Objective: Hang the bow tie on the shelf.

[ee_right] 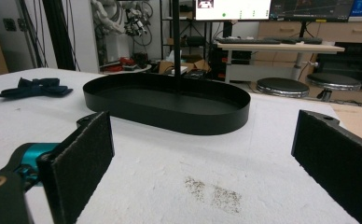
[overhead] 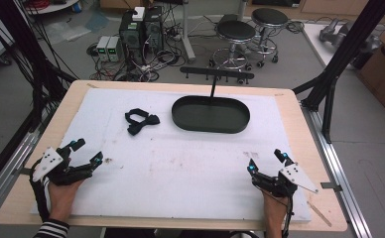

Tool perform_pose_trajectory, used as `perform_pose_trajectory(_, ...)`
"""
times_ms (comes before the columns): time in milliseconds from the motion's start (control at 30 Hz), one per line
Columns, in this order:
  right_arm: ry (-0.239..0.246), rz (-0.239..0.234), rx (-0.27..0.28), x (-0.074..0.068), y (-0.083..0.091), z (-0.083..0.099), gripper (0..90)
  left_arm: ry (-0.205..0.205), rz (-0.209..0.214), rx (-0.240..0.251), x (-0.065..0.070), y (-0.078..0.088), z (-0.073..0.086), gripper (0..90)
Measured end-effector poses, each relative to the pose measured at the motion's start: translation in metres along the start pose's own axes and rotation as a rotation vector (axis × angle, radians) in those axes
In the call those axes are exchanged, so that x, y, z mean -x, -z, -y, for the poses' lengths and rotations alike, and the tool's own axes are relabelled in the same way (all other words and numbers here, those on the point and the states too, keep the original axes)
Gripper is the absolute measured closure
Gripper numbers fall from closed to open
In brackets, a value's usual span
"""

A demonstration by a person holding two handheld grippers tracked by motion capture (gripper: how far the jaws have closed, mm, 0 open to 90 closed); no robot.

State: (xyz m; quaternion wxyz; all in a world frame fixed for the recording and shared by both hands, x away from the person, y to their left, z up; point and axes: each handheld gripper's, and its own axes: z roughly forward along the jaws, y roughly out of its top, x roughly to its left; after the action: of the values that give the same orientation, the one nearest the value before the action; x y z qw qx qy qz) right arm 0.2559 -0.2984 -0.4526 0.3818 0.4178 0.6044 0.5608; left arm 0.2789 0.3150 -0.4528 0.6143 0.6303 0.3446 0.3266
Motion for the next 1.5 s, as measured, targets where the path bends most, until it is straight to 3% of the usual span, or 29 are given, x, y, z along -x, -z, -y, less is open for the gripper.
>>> perform_pose_trajectory(300,-0.002,-0.003,-0.01,0.001,-0.001,0.0,4.7,0.025,-0.01,0.002,-0.002,0.0,0.0,15.5)
perform_pose_trajectory(567,0.001,-0.007,-0.018,0.0,-0.001,-0.001,4.7,0.101,-0.027,-0.002,-0.006,0.001,-0.005,14.8)
perform_pose_trajectory(867,0.002,-0.008,-0.017,0.001,-0.002,-0.001,4.7,0.08,-0.007,-0.062,-0.008,-0.014,-0.033,13.9)
perform_pose_trajectory(1133,-0.007,-0.01,-0.025,0.0,-0.002,-0.001,4.7,0.023,0.033,-0.16,-0.004,-0.04,-0.055,13.9)
perform_pose_trajectory(1200,-0.008,-0.009,-0.025,0.0,-0.002,-0.001,4.7,-0.01,0.047,-0.193,-0.002,-0.052,-0.065,13.9)
perform_pose_trajectory(1400,-0.005,-0.007,-0.02,0.001,-0.002,-0.001,4.7,-0.037,0.076,-0.257,0.002,-0.078,-0.082,14.1)
perform_pose_trajectory(1500,-0.006,-0.007,-0.019,0.001,-0.002,-0.001,4.7,-0.032,0.09,-0.28,0.003,-0.086,-0.085,14.1)
